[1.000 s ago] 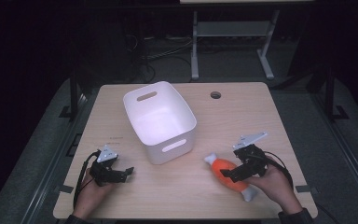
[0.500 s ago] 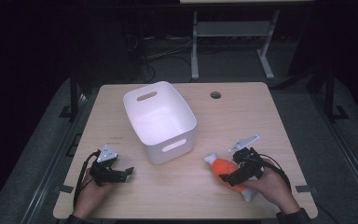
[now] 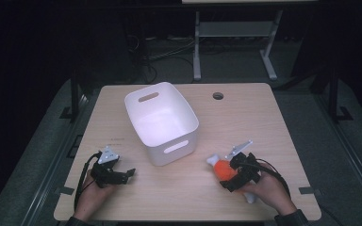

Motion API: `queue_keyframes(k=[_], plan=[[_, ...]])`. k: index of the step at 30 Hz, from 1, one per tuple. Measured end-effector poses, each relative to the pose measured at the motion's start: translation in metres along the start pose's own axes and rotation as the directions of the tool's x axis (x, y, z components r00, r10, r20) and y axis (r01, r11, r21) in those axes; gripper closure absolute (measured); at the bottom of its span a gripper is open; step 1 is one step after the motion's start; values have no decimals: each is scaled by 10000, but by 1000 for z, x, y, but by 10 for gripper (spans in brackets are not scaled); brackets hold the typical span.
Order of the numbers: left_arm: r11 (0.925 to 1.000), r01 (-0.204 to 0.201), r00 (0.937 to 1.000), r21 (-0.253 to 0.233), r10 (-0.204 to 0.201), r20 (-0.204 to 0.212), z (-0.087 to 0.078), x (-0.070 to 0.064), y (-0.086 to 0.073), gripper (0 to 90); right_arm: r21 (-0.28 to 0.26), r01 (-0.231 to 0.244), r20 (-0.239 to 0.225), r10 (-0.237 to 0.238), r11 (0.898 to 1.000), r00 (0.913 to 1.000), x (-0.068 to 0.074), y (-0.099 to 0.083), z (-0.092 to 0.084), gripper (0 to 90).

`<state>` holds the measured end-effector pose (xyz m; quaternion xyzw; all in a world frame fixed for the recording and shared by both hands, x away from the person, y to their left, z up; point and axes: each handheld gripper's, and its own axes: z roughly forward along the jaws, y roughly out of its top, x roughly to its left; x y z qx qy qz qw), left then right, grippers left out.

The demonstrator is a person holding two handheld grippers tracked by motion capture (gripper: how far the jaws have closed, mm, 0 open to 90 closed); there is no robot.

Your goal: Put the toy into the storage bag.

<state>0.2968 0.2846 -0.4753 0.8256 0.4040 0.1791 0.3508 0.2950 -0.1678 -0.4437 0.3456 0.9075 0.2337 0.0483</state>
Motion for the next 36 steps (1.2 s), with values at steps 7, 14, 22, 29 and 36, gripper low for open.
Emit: queue_keyframes(k=[7,14,22,29,36], plan=[[10000,5,10000,4,-5,-3,0,0,0,130,185,12,125,-15,9998,9999,0,-1,4,78],[10000,10,10000,3,-10,9,0,0,0,131,142,-48,124,46,9999,9999,1,-3,1,150],[10000,12,10000,2,-12,7,0,0,0,130,138,-114,66,113,9998,9999,1,-4,0,169],[10000,10,10000,0,-10,7,0,0,0,130,157,-297,-61,298,9994,9995,1,-1,-2,171],[10000,15,10000,-8,-15,5,0,0,0,130,36,-380,68,380,9993,9993,-2,3,-7,171]])
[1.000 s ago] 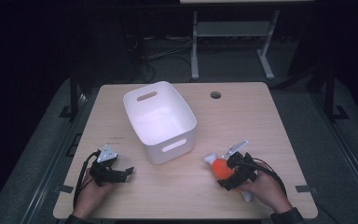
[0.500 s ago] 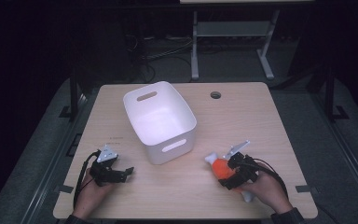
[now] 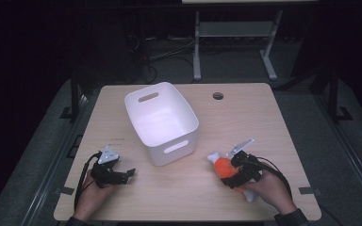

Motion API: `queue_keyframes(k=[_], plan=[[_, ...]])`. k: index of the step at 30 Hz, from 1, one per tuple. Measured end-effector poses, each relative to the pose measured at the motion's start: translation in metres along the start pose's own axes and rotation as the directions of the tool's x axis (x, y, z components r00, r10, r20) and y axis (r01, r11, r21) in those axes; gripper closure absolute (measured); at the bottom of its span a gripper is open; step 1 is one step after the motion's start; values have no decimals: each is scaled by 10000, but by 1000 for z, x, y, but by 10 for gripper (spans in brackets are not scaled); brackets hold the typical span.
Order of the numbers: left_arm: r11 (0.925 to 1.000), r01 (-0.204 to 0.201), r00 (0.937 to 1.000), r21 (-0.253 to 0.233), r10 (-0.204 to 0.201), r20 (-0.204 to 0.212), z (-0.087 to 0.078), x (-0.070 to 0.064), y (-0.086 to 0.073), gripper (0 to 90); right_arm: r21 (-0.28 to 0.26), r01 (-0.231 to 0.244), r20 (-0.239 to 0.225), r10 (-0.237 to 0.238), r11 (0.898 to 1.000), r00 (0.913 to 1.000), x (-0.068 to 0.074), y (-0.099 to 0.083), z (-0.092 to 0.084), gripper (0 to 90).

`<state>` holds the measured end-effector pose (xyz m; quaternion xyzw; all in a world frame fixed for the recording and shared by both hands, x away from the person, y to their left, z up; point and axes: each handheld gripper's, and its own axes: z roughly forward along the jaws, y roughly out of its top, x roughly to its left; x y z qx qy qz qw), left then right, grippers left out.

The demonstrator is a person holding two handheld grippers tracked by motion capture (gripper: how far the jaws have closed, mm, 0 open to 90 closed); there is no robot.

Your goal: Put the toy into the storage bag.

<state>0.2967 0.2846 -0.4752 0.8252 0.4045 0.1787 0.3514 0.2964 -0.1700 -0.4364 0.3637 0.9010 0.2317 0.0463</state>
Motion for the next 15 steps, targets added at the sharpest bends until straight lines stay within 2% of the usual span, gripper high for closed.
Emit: queue_keyframes(k=[15], plan=[[10000,4,10000,1,-4,5,0,0,0,130,-418,-277,128,283,9987,9995,-10,15,-12,172]])
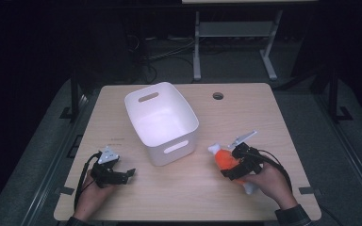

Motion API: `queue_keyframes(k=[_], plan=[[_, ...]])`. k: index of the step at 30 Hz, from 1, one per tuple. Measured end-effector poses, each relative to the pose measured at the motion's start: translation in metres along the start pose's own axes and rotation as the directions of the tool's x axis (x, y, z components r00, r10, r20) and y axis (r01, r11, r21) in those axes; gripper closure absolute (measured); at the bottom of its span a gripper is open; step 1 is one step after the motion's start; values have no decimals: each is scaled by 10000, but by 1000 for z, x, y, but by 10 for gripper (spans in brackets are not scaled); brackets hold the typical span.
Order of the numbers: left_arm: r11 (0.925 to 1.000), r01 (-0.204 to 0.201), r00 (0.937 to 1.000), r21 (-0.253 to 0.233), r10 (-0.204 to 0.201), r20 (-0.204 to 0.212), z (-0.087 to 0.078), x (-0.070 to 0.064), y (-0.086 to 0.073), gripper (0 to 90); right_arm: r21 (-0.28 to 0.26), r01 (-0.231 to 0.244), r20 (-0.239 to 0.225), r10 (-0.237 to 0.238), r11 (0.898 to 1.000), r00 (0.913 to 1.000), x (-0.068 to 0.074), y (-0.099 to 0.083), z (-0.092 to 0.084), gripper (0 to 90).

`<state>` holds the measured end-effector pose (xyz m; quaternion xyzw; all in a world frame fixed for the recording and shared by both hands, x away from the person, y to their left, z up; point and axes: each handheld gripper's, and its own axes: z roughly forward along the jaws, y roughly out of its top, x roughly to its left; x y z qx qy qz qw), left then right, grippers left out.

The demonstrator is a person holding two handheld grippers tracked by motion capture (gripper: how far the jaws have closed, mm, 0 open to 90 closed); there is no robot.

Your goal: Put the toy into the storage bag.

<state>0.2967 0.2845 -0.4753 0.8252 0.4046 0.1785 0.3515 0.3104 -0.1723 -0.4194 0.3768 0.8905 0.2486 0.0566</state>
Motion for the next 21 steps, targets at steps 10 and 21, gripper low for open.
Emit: queue_keyframes(k=[10,21], plan=[[10000,-6,10000,40,6,9,0,0,0,130,-180,-47,-3,47,9998,10000,-5,11,-3,172],[10000,-26,10000,34,26,0,0,0,0,130,-290,-119,7,119,9995,9999,-11,28,-6,172]])
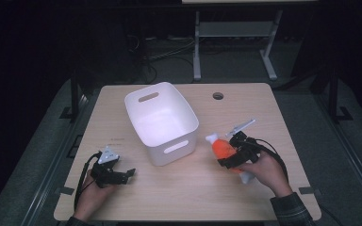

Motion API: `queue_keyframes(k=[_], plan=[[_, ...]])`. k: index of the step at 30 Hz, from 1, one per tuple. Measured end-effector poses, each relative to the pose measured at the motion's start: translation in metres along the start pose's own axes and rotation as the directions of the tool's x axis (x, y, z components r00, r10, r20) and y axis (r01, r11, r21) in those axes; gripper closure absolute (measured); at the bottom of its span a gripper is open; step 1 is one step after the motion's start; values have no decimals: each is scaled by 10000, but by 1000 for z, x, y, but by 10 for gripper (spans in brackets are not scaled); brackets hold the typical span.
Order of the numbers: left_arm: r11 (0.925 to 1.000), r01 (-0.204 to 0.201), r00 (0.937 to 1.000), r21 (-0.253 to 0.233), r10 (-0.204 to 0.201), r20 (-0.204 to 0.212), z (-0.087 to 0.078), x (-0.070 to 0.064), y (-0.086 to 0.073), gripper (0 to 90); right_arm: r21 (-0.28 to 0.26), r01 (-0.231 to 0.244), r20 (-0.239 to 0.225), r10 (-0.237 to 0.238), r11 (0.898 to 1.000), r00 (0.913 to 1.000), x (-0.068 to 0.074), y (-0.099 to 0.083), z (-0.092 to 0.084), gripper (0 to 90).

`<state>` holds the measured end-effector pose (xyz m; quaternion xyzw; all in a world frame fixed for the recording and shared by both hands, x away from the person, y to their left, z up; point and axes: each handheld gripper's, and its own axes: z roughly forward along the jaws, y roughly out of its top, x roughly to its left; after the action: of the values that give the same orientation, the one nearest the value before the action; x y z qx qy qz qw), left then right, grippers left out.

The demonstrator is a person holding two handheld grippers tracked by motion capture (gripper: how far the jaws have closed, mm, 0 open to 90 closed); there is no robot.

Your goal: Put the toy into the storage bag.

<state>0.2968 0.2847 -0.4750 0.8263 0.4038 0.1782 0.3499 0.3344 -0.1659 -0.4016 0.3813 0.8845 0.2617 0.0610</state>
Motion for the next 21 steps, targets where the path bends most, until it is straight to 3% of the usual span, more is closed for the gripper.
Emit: queue_keyframes(k=[21], plan=[[10000,32,10000,-11,-32,10,0,0,0,130,-291,58,144,-54,9996,9999,-9,39,-9,172]])
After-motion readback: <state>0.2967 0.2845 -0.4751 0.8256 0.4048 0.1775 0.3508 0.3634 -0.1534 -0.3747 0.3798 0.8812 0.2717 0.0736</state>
